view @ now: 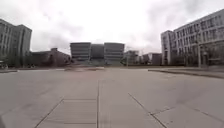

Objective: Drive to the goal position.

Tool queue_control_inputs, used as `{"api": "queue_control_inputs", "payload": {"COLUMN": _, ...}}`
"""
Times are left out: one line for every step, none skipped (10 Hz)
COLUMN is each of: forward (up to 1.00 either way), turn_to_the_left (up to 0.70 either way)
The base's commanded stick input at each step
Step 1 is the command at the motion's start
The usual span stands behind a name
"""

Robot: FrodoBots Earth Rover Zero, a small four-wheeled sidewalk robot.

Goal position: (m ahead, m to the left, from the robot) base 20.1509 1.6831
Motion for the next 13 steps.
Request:
{"api": "queue_control_inputs", "payload": {"forward": 0.70, "turn_to_the_left": 0.02}}
{"api": "queue_control_inputs", "payload": {"forward": 0.70, "turn_to_the_left": 0.02}}
{"api": "queue_control_inputs", "payload": {"forward": 0.70, "turn_to_the_left": 0.02}}
{"api": "queue_control_inputs", "payload": {"forward": 0.70, "turn_to_the_left": 0.02}}
{"api": "queue_control_inputs", "payload": {"forward": 0.70, "turn_to_the_left": 0.02}}
{"api": "queue_control_inputs", "payload": {"forward": 0.70, "turn_to_the_left": 0.02}}
{"api": "queue_control_inputs", "payload": {"forward": 0.70, "turn_to_the_left": 0.02}}
{"api": "queue_control_inputs", "payload": {"forward": 0.70, "turn_to_the_left": 0.02}}
{"api": "queue_control_inputs", "payload": {"forward": 0.70, "turn_to_the_left": 0.02}}
{"api": "queue_control_inputs", "payload": {"forward": 0.70, "turn_to_the_left": 0.02}}
{"api": "queue_control_inputs", "payload": {"forward": 0.70, "turn_to_the_left": 0.02}}
{"api": "queue_control_inputs", "payload": {"forward": 0.70, "turn_to_the_left": 0.02}}
{"api": "queue_control_inputs", "payload": {"forward": 0.70, "turn_to_the_left": 0.02}}
